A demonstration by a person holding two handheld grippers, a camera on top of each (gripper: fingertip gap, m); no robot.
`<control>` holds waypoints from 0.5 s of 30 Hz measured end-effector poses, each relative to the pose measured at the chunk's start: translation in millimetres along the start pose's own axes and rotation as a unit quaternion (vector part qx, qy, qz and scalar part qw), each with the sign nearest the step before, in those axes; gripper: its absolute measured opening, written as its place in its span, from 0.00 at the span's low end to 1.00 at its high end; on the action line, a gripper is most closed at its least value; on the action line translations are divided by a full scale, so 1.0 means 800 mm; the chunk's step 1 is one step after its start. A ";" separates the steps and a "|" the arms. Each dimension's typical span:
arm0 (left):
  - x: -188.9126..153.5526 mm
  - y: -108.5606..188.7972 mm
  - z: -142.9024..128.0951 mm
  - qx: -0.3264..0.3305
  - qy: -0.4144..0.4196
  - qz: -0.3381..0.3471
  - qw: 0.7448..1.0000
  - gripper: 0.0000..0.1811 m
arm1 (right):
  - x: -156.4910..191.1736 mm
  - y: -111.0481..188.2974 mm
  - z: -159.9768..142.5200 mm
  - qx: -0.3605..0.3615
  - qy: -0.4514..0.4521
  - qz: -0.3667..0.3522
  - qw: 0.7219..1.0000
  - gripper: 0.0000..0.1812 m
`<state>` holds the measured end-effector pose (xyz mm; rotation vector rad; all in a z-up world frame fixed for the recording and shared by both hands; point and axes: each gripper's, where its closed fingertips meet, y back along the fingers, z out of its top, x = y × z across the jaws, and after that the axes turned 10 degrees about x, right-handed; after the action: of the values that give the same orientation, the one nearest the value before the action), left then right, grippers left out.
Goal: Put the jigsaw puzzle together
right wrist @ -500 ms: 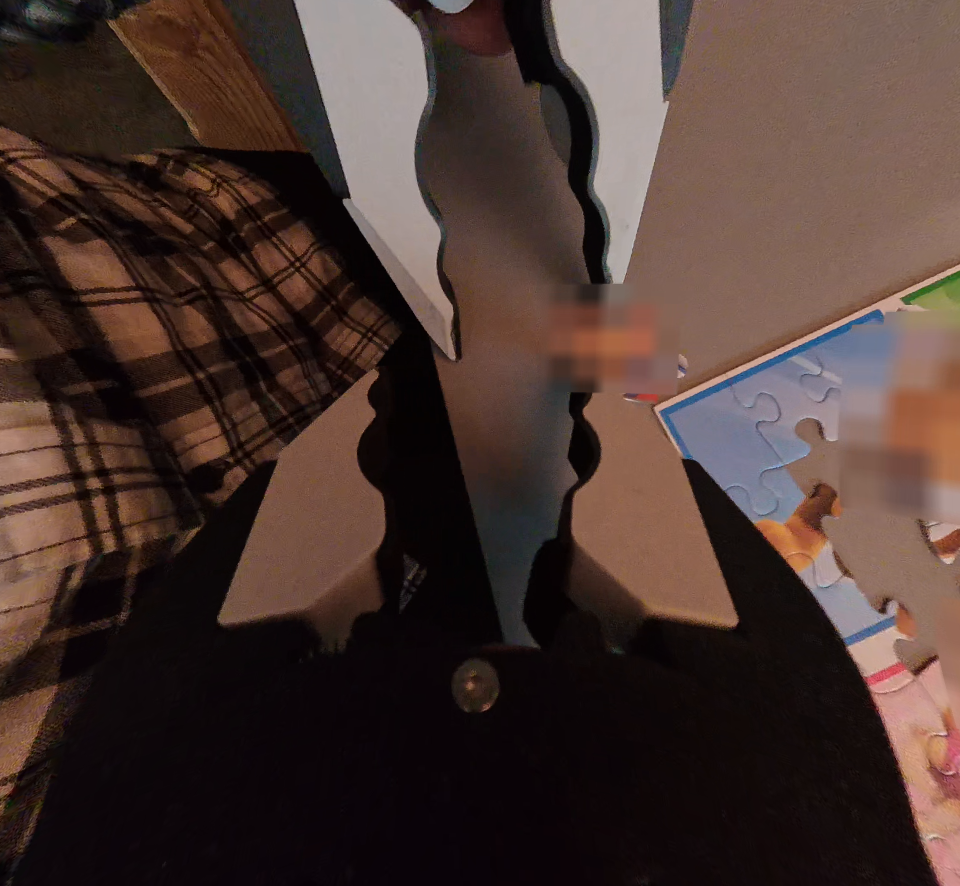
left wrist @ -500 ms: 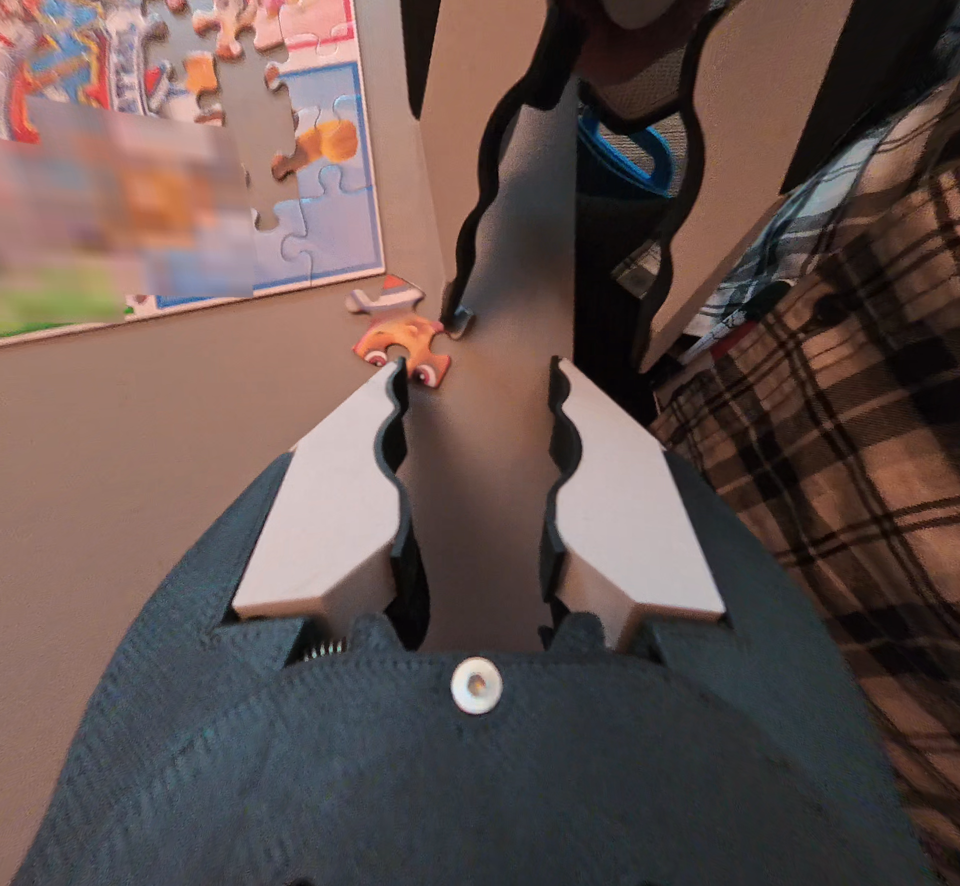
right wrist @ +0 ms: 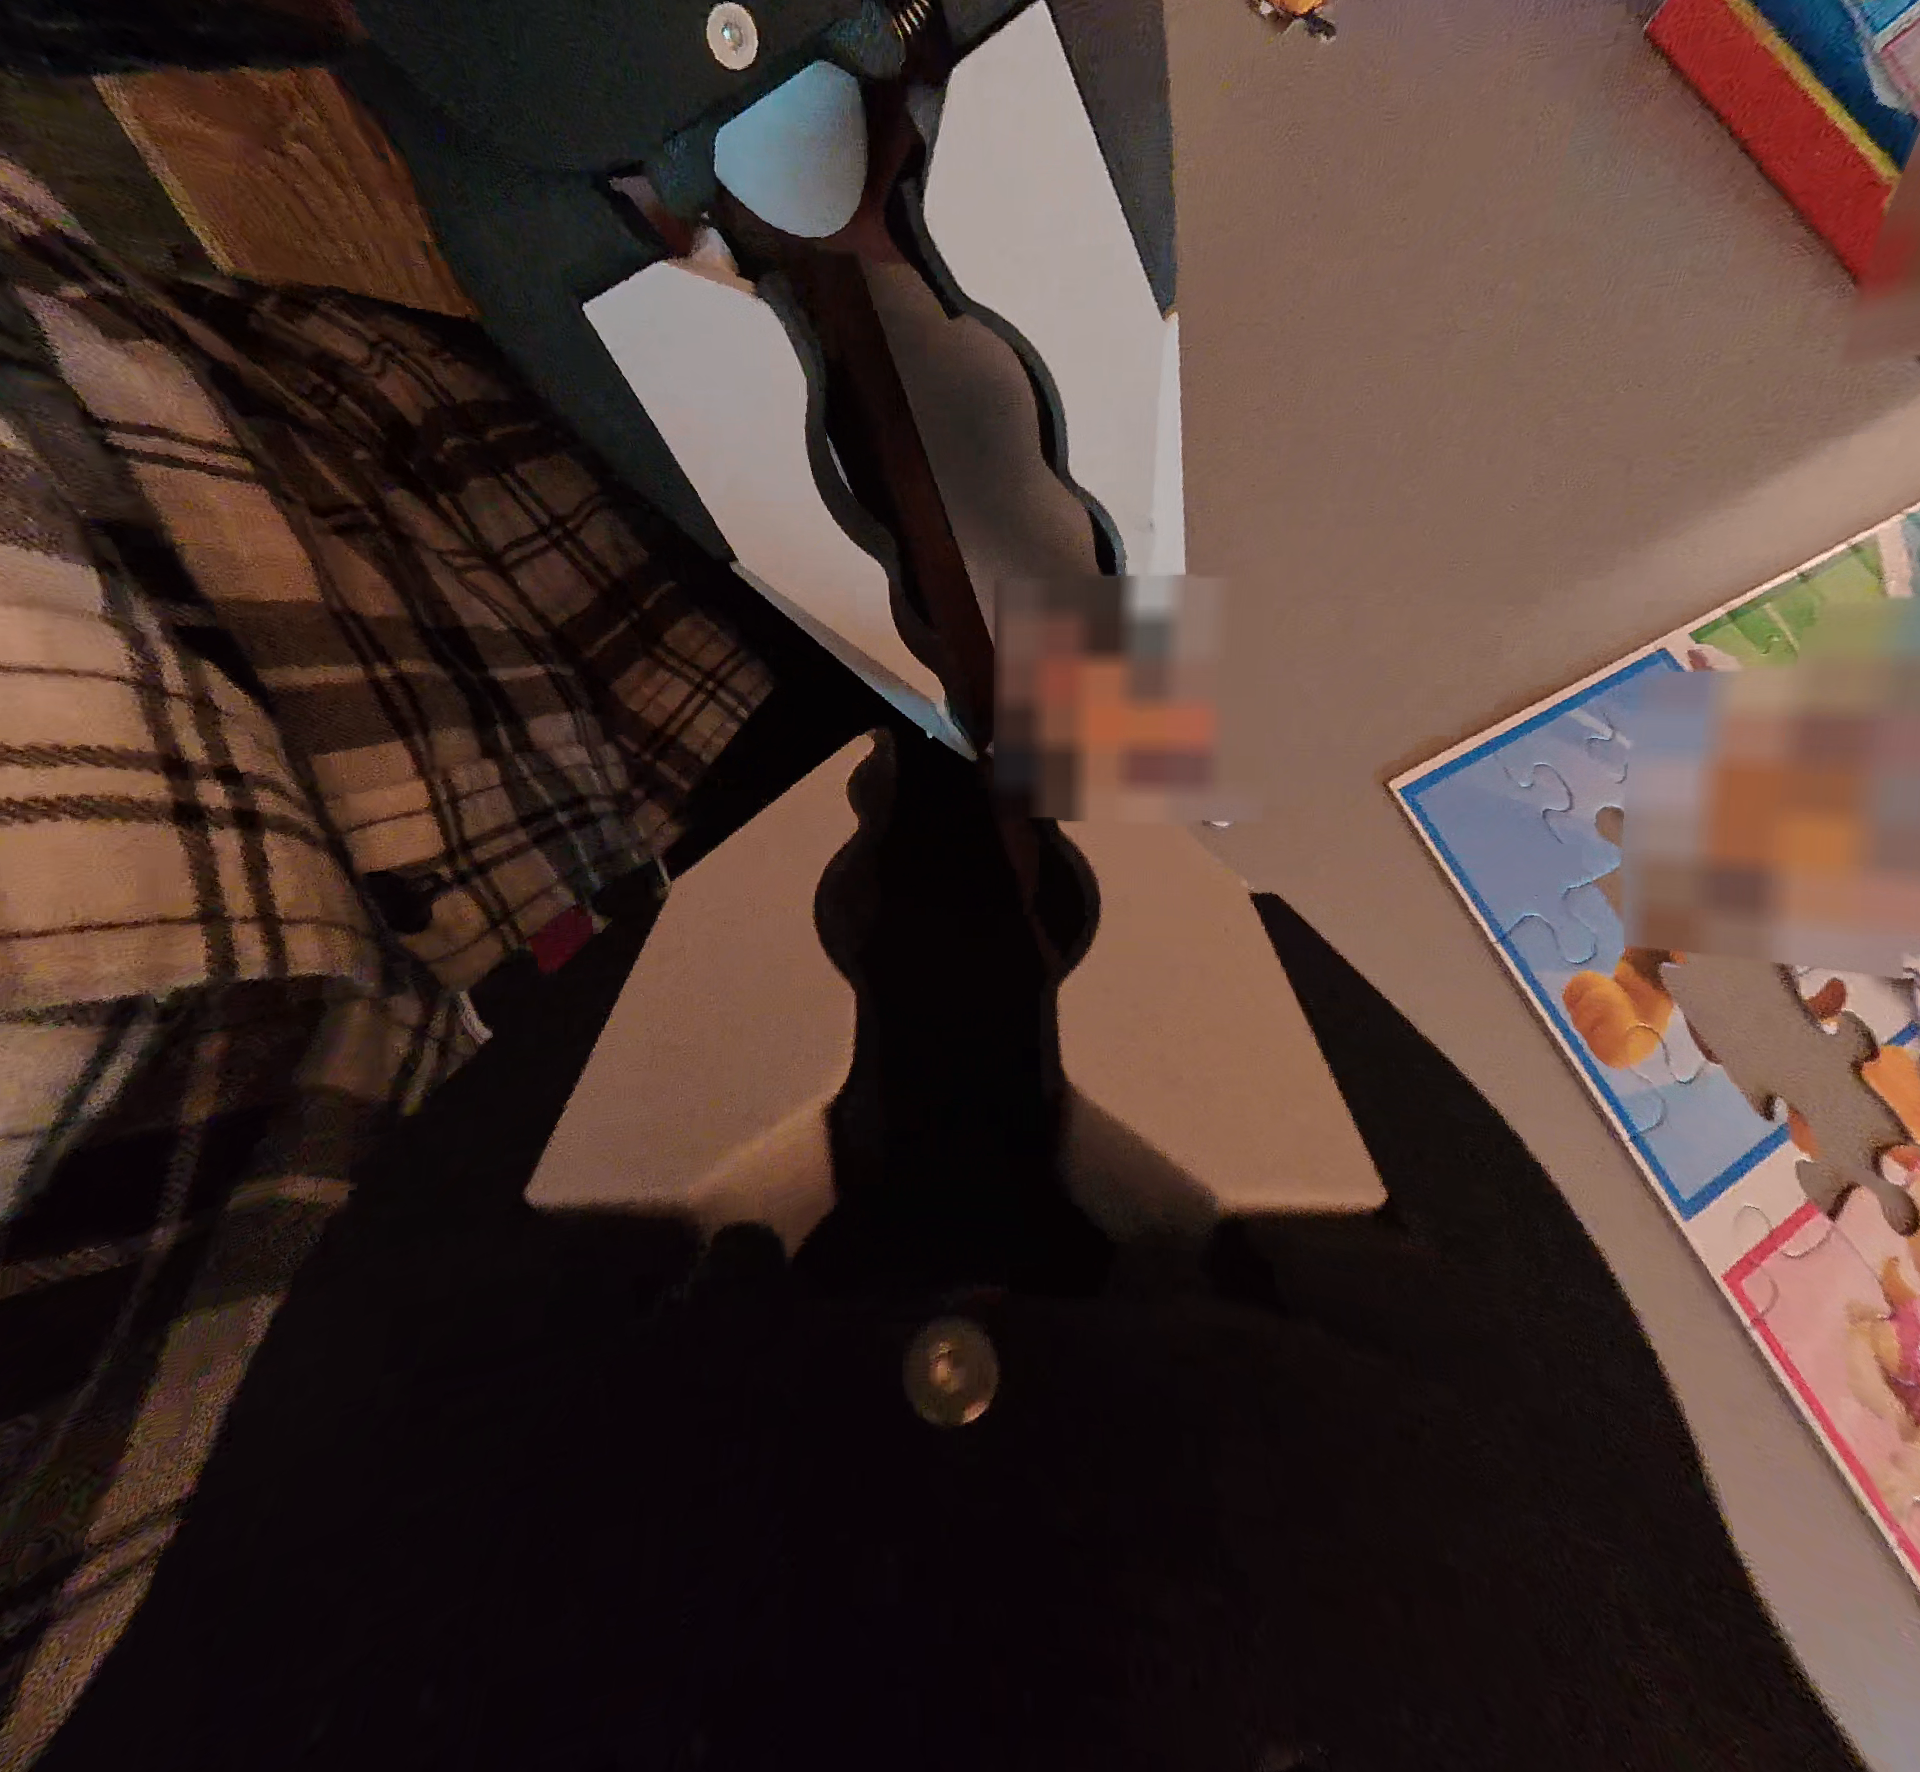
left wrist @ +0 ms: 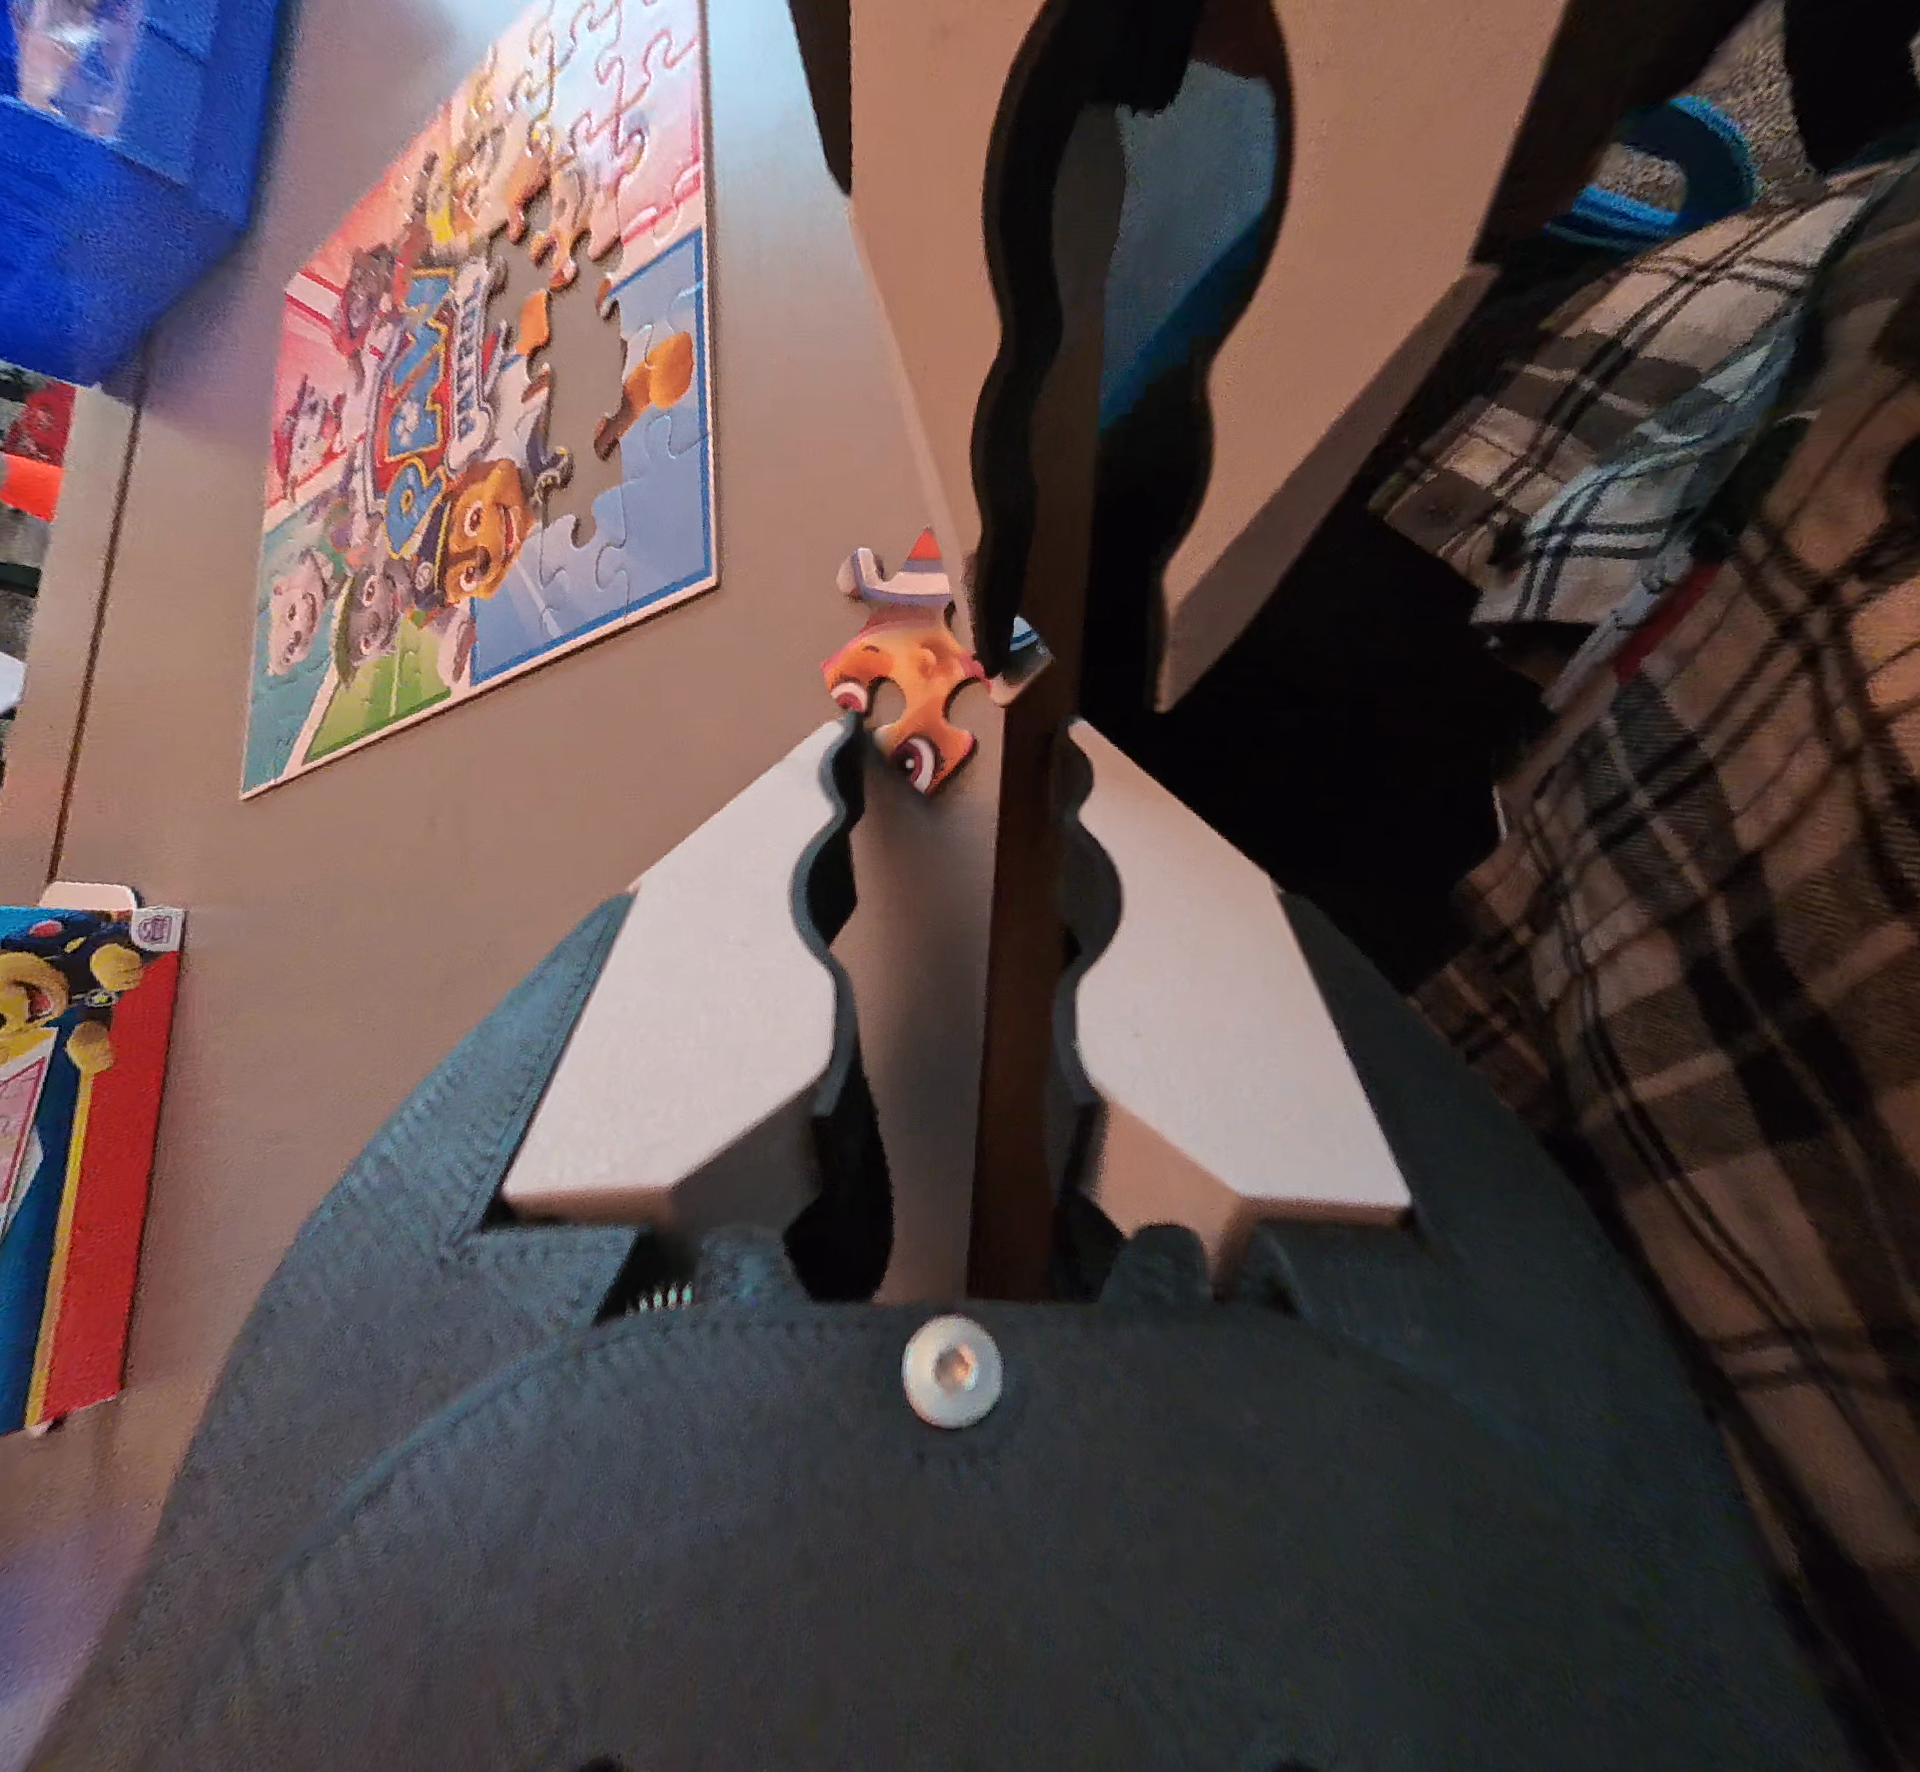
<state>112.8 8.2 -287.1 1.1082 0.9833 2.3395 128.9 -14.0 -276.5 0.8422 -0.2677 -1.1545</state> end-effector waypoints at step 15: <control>-0.009 0.011 0.008 -0.039 0.001 0.025 0.999 0.09 | 0.014 0.008 0.002 -0.086 0.075 -0.009 0.993 0.04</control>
<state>121.5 0.5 -281.4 1.1131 0.8665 2.3960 137.1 -23.4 -273.2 0.7753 -0.0356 -1.1069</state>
